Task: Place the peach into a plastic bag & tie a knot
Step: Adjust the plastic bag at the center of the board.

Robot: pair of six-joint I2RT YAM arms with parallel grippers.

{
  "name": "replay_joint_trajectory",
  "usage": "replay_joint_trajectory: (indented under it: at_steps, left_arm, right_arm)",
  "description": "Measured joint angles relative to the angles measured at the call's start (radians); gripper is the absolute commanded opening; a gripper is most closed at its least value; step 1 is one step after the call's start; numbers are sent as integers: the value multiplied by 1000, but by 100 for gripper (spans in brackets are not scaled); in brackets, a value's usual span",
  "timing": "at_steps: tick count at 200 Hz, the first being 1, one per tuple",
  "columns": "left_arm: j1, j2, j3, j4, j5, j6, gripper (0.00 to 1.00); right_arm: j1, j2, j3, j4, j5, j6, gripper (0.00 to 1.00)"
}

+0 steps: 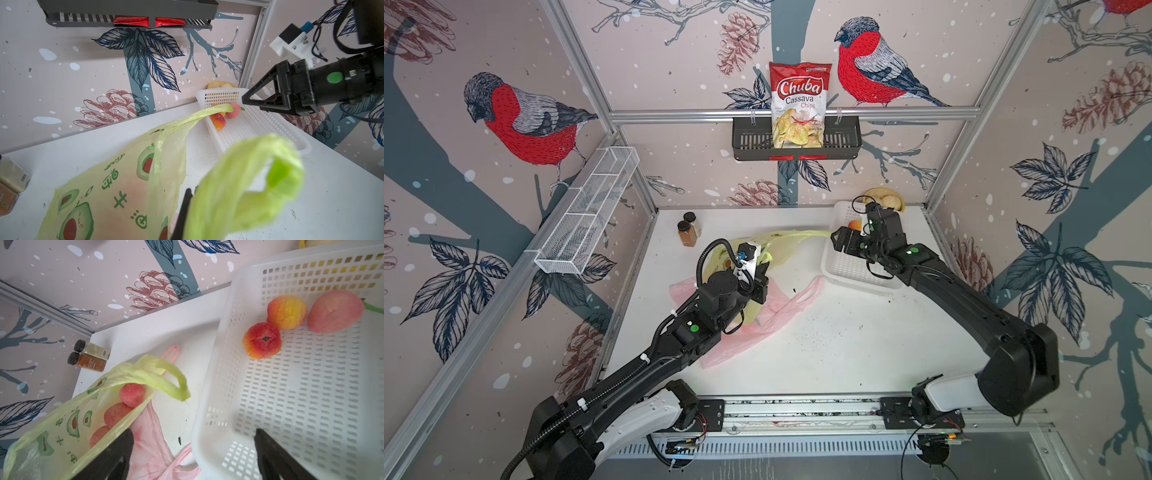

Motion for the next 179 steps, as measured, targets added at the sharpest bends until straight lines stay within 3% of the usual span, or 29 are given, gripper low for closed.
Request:
replay_joint_trajectory:
  at_steps: [68,92,118,135,179]
  left_arm:
    - [1,-3,0,-4,0,-6,0]
    - [1,-3,1,-7,0,-6,0]
    - [1,-5,1,-17,0,-5,0]
    - [1,-9,11,-29,-2,-6,0]
    - [1,-77,137,-129,-56,6,0]
  right_arm:
    - [-10,176,72,162,-187,100,81]
    - [13,211,90,177,-203,106,63]
    - [37,235,116,179,-211,121,21]
    - [53,237,144,171,-209,121,3]
    - [151,205,356,58,-159,41,0]
